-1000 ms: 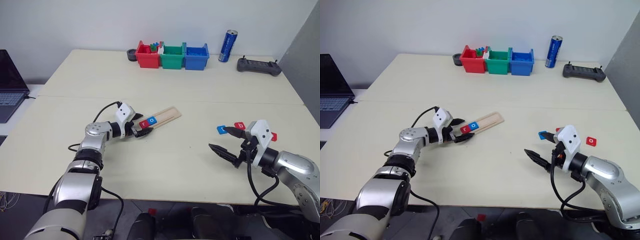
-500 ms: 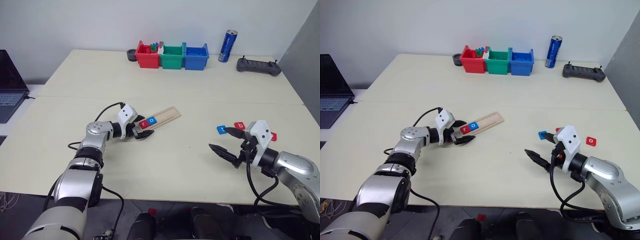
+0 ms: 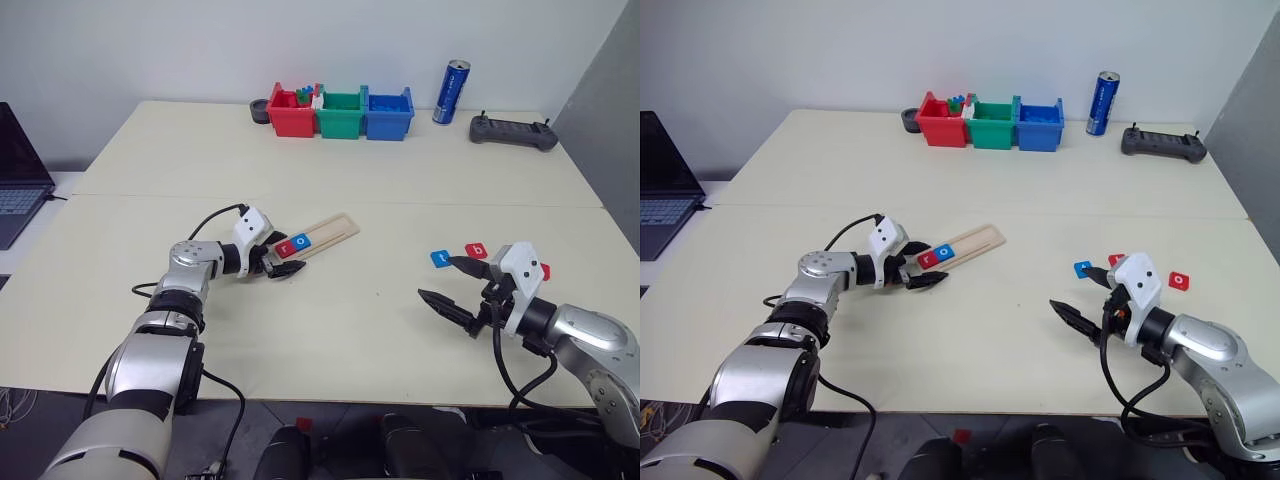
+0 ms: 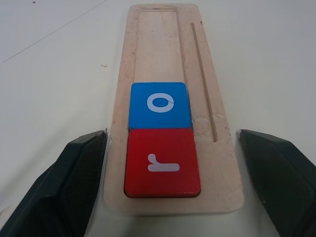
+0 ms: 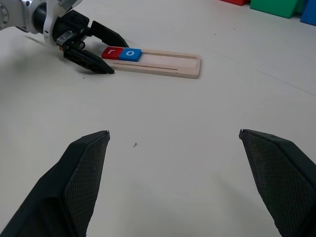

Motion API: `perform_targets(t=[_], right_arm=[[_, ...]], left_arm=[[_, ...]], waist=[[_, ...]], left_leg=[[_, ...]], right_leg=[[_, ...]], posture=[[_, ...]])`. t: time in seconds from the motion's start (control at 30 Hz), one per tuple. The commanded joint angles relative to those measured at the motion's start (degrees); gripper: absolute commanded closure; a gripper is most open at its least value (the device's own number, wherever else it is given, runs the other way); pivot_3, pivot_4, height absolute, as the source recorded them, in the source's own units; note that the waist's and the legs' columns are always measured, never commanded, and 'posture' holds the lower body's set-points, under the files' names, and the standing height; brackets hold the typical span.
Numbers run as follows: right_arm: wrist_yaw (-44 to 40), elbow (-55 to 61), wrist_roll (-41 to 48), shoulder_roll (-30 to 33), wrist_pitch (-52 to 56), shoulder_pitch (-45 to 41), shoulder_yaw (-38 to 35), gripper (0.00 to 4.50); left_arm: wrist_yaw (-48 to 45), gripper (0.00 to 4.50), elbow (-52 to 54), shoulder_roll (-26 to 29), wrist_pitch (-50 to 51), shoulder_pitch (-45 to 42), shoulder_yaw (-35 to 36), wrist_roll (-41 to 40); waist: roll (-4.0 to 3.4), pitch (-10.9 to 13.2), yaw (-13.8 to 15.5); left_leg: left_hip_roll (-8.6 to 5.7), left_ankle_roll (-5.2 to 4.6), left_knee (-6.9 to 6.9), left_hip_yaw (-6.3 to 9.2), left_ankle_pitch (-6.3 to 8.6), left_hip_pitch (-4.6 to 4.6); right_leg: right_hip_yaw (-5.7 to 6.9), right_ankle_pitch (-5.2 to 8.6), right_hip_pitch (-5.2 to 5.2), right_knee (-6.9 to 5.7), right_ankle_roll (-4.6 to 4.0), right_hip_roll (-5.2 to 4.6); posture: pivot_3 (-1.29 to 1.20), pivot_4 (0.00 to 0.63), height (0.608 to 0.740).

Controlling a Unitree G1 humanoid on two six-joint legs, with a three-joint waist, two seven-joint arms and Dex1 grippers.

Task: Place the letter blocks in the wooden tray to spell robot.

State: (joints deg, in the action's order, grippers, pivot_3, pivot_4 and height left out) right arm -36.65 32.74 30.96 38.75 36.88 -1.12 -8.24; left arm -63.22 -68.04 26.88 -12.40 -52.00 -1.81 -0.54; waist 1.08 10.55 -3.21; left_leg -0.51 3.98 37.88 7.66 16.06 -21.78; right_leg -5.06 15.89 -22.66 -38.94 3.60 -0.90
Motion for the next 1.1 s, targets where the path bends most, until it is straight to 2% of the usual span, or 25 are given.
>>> perform_targets(t=[0.03, 0.13, 0.4, 0.53, 0.73, 0.87, 1.1], right_arm=[[-1.2, 2.1, 1.2, 1.4, -0.5, -0.1, -2.2, 0.00], [-1.4, 1.4, 1.0, 1.7, -0.8, -0.8, -2.3, 0.00], [-1.7, 1.6, 0.8, 1.6, -1.2, -0.7, -1.9, 0.00], [-4.3, 3.3, 1.2, 3.1, -2.3, 1.4, -2.9, 0.00], [-9.9, 3.1, -0.8, 6.3, -7.7, 7.4, -5.9, 0.00], [-14.9, 2.5, -1.2, 8.4, -12.0, 10.9, -7.4, 0.00], [-19.3, -1.7, -1.5, 9.3, -15.8, 8.7, -6.0, 0.00]], left_arm=[[-0.5, 0.38, -1.4, 1.0, 0.8, 0.4, -0.6, 1.6], [-0.8, 1.09, -1.4, 1.0, 0.7, 0.3, -0.6, 1.6], [0.3, 1.11, -1.0, 1.2, -1.2, 0.4, -0.9, 2.1], [-2.1, 1.11, 1.3, 0.3, -3.6, 0.4, -0.8, 1.2], [-13.5, 1.11, 14.5, -1.8, -4.6, 5.7, -2.9, -2.1], [-18.7, 1.11, 25.2, -3.0, -1.4, 9.3, -5.2, -4.6], [-20.6, 1.11, 29.1, -3.5, -0.6, 10.4, -7.4, -4.9]], waist=[[0.00, 0.0, 0.0], [0.00, 0.0, 0.0], [0.00, 0.0, 0.0], [0.00, 0.0, 0.0], [0.00, 0.0, 0.2], [0.01, 0.0, 0.3], [0.02, 0.0, 0.0]], left_leg=[[0.00, 0.00, 0.00, 0.00, 0.00, 0.00], [0.00, 0.00, 0.00, 0.01, 0.00, 0.00], [0.01, 0.00, 0.01, 0.00, 0.00, 0.00], [0.00, 0.00, 0.01, 0.01, 0.00, -0.01], [0.00, 0.00, 0.02, 0.00, 0.00, -0.06], [0.00, 0.00, 0.02, -0.01, 0.00, -0.06], [0.03, 0.00, 0.04, -0.04, 0.00, 0.03]], right_leg=[[0.00, 0.00, 0.00, 0.00, 0.00, 0.00], [0.00, 0.00, 0.00, -0.01, 0.00, 0.00], [0.00, 0.00, 0.00, -0.01, 0.00, 0.01], [0.00, 0.00, 0.00, 0.00, 0.00, 0.00], [0.00, 0.00, 0.00, 0.04, 0.00, -0.01], [0.00, 0.00, 0.01, 0.04, 0.00, -0.02], [-0.04, 0.00, 0.07, 0.02, 0.00, 0.03]], posture=[[0.00, 0.150, 0.740], [0.00, 0.150, 0.740], [0.00, 0.150, 0.740], [0.00, 0.150, 0.740], [0.00, 0.150, 0.740], [0.00, 0.150, 0.740], [0.00, 0.150, 0.740]])
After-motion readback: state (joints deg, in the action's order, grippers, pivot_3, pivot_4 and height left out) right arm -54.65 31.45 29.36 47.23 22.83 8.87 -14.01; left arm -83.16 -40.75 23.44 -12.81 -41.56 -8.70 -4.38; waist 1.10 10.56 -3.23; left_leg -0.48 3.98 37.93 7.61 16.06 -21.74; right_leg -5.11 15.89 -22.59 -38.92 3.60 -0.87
